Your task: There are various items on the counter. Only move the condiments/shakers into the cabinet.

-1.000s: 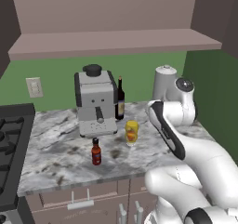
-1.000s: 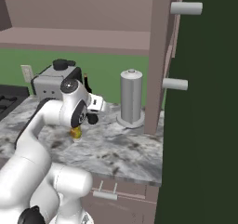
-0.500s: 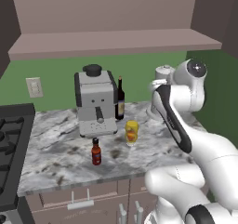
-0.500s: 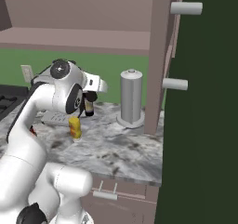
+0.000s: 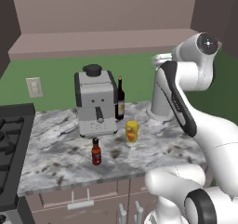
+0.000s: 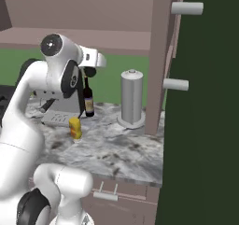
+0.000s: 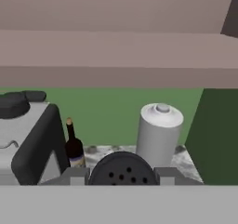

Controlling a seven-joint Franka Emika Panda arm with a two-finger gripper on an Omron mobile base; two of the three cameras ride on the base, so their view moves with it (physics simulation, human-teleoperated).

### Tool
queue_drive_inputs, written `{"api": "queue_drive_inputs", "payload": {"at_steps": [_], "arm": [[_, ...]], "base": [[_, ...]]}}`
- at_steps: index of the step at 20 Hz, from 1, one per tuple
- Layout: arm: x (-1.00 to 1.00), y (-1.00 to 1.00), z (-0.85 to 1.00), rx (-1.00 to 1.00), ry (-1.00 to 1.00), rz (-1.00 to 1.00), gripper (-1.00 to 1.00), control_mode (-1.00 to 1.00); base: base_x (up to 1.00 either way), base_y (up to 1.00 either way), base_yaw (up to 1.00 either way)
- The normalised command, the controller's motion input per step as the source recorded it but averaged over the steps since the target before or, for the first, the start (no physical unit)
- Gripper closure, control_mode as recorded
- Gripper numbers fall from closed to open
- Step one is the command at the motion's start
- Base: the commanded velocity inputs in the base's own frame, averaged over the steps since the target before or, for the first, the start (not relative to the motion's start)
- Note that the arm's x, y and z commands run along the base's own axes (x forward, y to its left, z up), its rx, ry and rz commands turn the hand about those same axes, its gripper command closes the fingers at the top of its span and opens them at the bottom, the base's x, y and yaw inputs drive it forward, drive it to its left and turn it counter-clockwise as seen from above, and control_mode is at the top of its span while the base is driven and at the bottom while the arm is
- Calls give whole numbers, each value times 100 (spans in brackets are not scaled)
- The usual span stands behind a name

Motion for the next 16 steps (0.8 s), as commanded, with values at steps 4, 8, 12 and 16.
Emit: {"api": "queue_drive_inputs", "payload": {"at_steps": [4, 8, 12, 16], "arm": [[2, 0, 100, -1, -11, 0, 100, -100], [27, -7, 44, -1, -4, 0, 100, -100], [31, -8, 0, 0, 1, 0, 100, -100], [33, -7, 18, 0, 0, 0, 100, -100]], "base": [[0, 0, 0], [0, 0, 0], [0, 0, 0], [0, 0, 0]]}}
